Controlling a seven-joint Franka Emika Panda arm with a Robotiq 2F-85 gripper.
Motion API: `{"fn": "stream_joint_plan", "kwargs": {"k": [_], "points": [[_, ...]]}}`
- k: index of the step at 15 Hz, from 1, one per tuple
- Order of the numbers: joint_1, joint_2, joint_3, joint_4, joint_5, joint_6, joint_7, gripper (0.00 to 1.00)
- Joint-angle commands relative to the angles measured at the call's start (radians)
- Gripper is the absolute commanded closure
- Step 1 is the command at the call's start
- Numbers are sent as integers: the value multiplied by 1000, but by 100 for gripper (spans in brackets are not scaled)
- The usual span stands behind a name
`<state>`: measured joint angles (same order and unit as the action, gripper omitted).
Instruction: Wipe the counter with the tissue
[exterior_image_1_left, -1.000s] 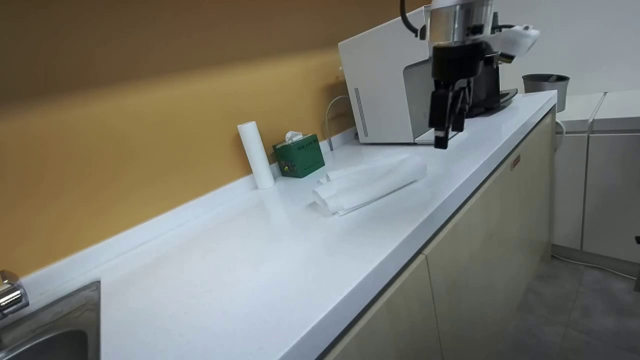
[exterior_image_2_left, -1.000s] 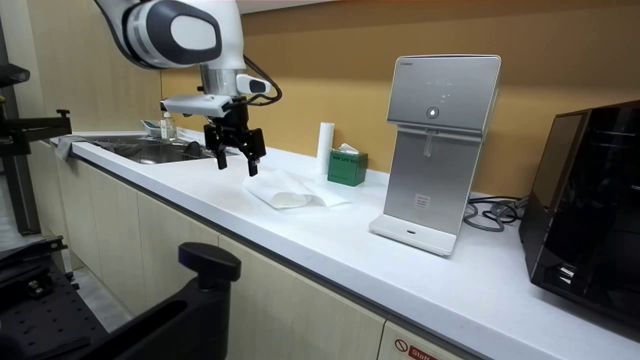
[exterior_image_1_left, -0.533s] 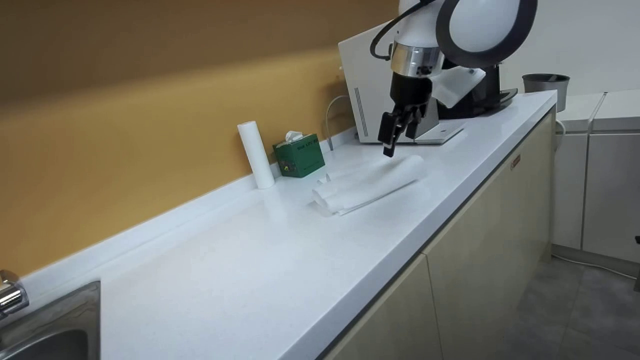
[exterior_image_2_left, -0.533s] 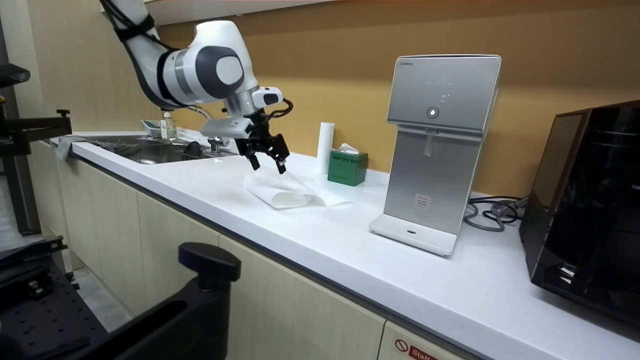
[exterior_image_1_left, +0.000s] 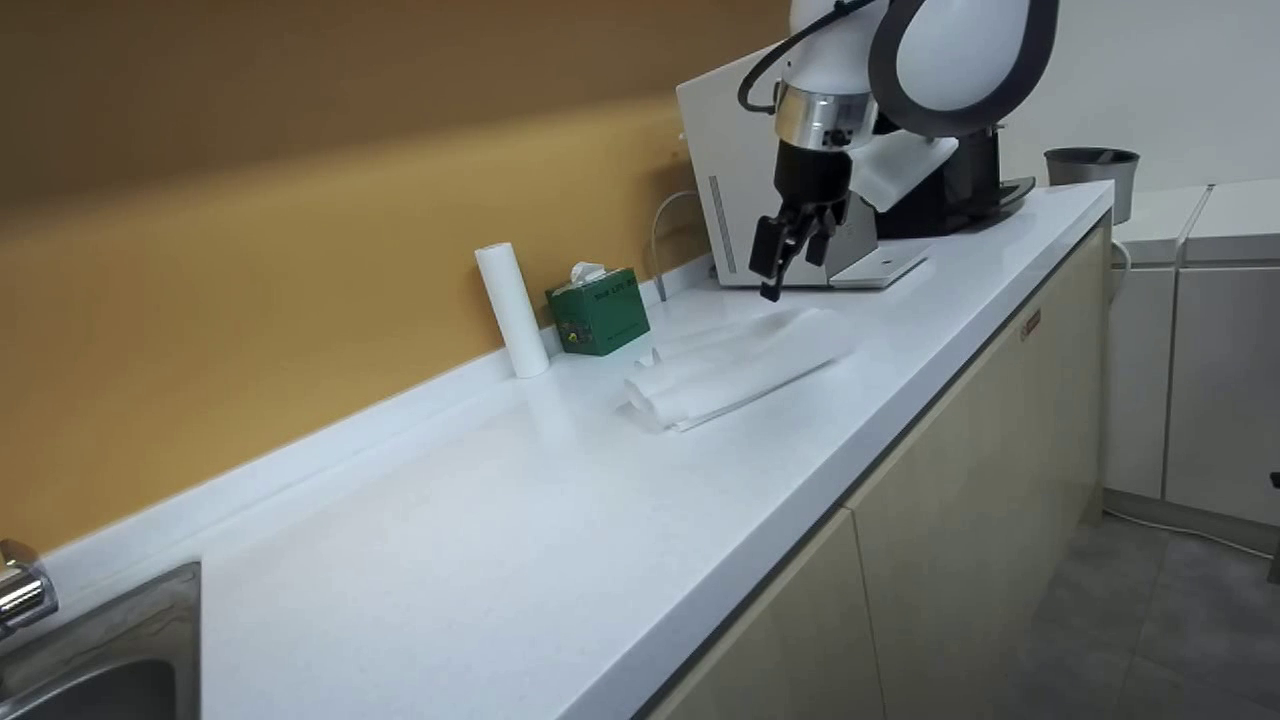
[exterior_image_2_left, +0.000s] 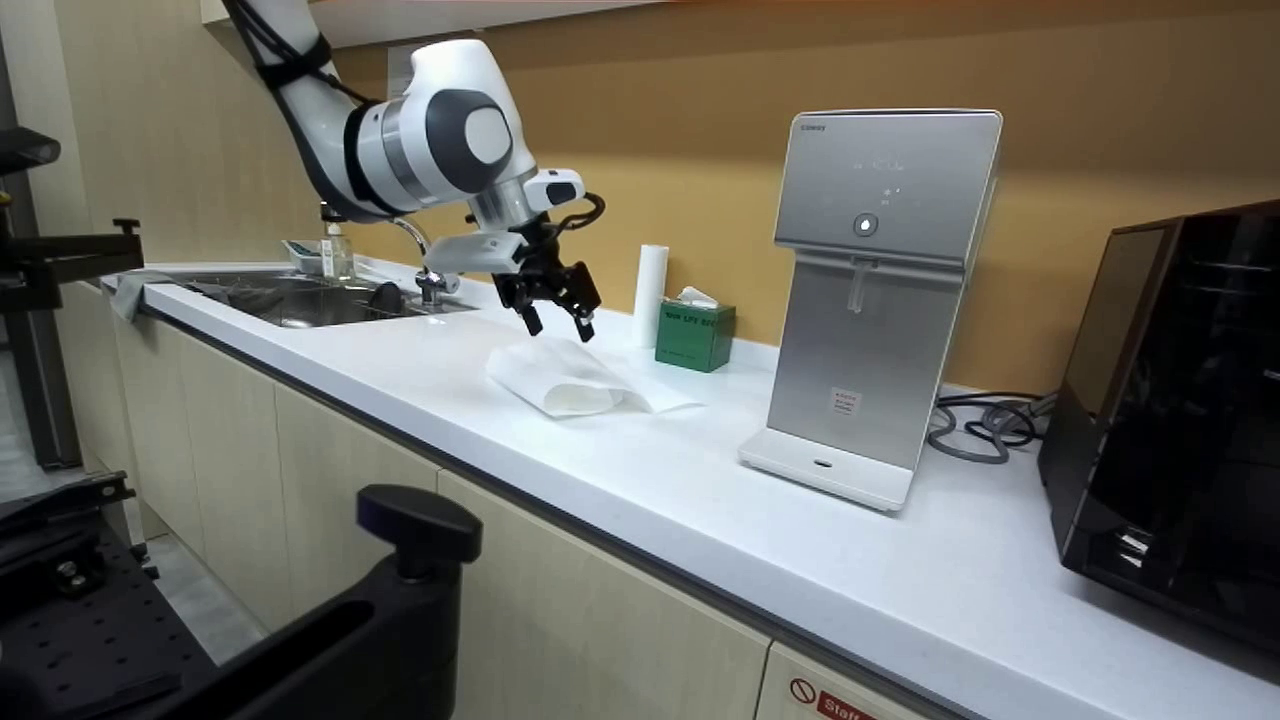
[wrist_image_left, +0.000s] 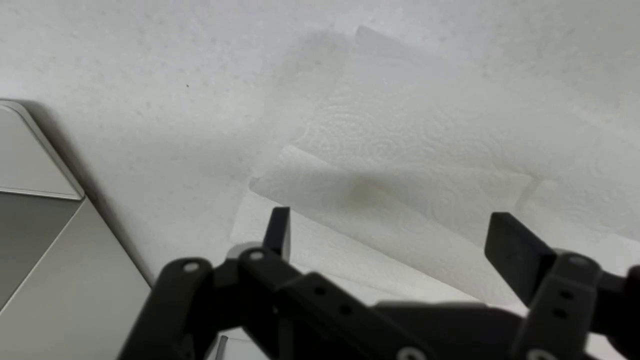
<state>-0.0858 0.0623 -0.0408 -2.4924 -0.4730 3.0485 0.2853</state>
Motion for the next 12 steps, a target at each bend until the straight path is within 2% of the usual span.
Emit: {"fn": "stream_joint_plan", "kwargs": {"k": [1,7,8,9,12], "points": [[6,53,-8,31,-14,7,34,0],[34,168,-16,65,-18,66,36,0],[39,188,-15,72,-10,83,34,25],[51,205,-25,82,-15,92,35,25],[67,255,-25,106,2,113,25,47]]}}
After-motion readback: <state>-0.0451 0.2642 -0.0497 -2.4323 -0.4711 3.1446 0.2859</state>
